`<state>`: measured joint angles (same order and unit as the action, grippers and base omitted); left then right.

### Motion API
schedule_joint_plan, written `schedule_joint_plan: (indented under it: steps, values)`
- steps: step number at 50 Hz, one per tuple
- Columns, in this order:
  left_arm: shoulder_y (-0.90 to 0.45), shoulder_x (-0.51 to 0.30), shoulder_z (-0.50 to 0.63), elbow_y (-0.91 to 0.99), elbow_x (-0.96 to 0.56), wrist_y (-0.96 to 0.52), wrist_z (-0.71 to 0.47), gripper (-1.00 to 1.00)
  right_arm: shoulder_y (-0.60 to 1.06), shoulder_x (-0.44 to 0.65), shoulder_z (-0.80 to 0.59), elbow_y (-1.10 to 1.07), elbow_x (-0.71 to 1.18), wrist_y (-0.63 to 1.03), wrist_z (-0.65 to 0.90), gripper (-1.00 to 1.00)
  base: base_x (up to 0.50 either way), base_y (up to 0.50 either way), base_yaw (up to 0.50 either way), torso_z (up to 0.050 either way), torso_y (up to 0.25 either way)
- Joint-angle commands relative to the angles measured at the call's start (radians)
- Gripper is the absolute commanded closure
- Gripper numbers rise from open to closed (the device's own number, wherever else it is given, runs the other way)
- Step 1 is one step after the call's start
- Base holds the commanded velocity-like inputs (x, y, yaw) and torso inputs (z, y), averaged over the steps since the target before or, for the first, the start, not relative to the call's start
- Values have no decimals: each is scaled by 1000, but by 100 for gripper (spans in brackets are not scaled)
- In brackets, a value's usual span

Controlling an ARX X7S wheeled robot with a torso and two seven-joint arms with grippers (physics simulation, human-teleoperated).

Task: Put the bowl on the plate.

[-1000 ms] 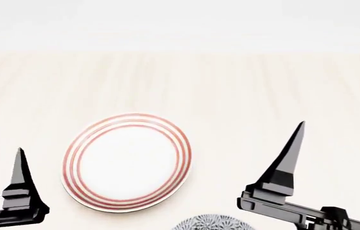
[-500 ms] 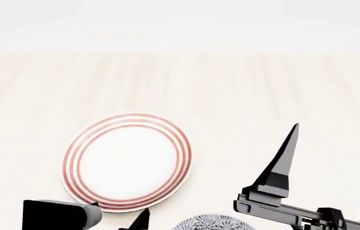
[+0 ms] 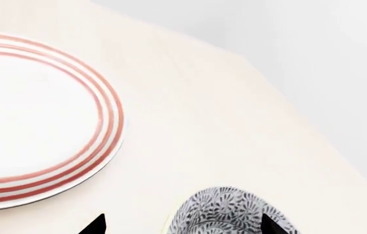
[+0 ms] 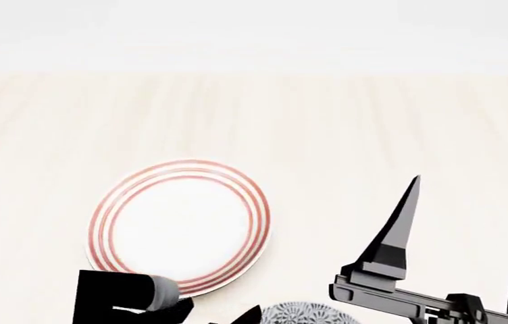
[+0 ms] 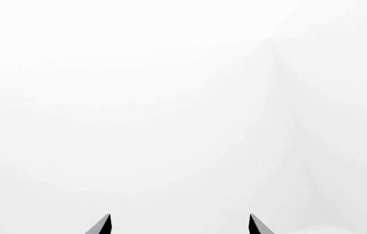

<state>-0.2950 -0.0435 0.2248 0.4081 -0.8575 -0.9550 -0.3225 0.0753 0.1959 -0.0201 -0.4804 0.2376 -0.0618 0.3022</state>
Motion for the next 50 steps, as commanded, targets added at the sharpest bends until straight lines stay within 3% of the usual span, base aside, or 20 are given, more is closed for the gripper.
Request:
schedule_joint_plan:
  steps: [1, 50]
  values:
    - [-19, 12, -15, -32, -86, -14, -27, -100, -1, -10, 15, 8, -14, -9, -16, -100, 0, 0, 0, 0, 0]
    - [-18, -35, 69, -116, -159, 37, -100, -100, -2, 20, -9, 18, -5, -22, 12, -100, 0, 0, 0, 0, 0]
